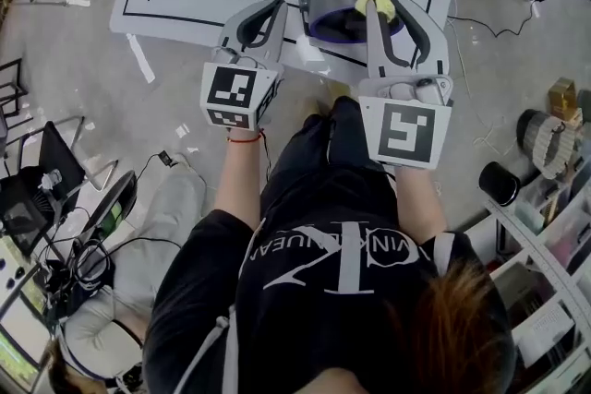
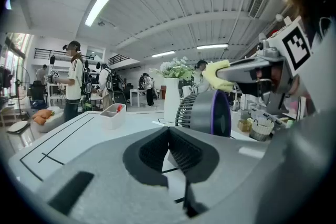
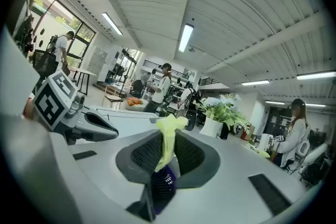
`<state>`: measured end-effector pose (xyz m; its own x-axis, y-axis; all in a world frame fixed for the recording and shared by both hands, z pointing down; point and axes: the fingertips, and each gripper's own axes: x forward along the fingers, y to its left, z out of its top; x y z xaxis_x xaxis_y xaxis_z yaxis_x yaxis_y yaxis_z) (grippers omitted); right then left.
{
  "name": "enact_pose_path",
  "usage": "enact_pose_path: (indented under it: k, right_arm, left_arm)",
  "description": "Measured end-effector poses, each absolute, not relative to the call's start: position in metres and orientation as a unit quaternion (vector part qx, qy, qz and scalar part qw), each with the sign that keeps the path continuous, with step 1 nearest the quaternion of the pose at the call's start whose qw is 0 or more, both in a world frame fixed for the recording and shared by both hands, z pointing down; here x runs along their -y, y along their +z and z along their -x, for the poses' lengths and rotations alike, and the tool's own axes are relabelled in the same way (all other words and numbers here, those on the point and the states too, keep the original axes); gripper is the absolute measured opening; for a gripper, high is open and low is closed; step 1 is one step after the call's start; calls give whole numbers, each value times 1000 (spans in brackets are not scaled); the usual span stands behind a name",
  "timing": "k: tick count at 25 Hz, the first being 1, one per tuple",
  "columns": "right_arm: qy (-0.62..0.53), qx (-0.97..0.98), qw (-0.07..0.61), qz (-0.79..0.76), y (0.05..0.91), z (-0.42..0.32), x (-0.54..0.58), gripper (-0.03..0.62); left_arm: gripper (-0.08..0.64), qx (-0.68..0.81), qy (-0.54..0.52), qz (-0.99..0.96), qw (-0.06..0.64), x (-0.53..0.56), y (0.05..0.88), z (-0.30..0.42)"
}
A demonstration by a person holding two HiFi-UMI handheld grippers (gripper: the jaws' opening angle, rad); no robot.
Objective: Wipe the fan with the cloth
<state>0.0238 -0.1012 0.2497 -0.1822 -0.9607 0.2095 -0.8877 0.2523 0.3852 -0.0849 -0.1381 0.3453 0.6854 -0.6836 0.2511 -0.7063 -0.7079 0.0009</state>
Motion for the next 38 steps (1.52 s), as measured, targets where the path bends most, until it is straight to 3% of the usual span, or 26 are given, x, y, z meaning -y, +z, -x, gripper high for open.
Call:
enact_pose_path:
  k: [12, 25, 32, 38]
  right_arm:
    - [-50, 726, 224, -648, 271, -94, 91, 54]
    - [38, 716, 186, -672, 298, -123, 88, 54]
    - [-69, 754, 188, -626, 252, -75, 106, 55]
    - [-116, 788, 234, -558, 242, -23, 119, 55]
  left_arm:
    - [11, 393, 105, -912, 47, 160, 337, 79]
    - [11, 379, 108, -917, 58, 160, 348, 65]
    - [11, 387, 104, -914, 61, 163, 347, 77]
    - [11, 405, 112, -906, 48, 159, 344, 88]
